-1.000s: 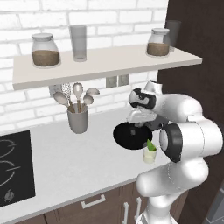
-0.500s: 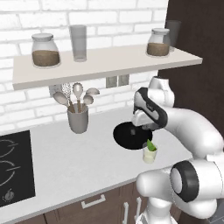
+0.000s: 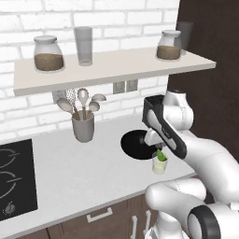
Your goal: Grab a lemon wedge from the fridge and one ice cube from the ice bowl, and put them in the glass of lemonade.
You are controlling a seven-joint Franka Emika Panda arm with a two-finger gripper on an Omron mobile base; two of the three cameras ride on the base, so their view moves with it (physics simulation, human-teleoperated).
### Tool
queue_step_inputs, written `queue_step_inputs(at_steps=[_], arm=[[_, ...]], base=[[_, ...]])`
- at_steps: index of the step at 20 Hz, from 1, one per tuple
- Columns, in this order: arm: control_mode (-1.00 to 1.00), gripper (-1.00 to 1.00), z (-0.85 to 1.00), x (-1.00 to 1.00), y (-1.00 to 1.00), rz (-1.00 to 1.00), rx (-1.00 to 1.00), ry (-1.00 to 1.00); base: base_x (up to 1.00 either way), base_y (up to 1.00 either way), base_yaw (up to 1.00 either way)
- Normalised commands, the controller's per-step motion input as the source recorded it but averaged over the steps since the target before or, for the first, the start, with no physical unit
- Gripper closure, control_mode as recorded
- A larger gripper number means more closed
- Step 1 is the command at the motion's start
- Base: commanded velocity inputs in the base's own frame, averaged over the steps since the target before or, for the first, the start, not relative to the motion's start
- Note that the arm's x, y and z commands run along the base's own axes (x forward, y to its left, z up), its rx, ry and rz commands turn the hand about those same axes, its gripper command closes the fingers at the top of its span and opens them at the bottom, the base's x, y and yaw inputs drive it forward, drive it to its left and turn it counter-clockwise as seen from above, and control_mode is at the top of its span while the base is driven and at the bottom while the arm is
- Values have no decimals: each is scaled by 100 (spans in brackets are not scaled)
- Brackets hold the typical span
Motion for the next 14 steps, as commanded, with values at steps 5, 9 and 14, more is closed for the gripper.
queue_step_inputs(at_steps=[5, 9, 14], arm=[[-100, 100, -2, -10, -4, 0, -5, 1], [-100, 100, 0, 11, 0, -1, -15, 8], [-100, 100, 0, 23, 0, -1, 0, 2]], base=[[0, 0, 0], [0, 0, 0], [0, 0, 0]])
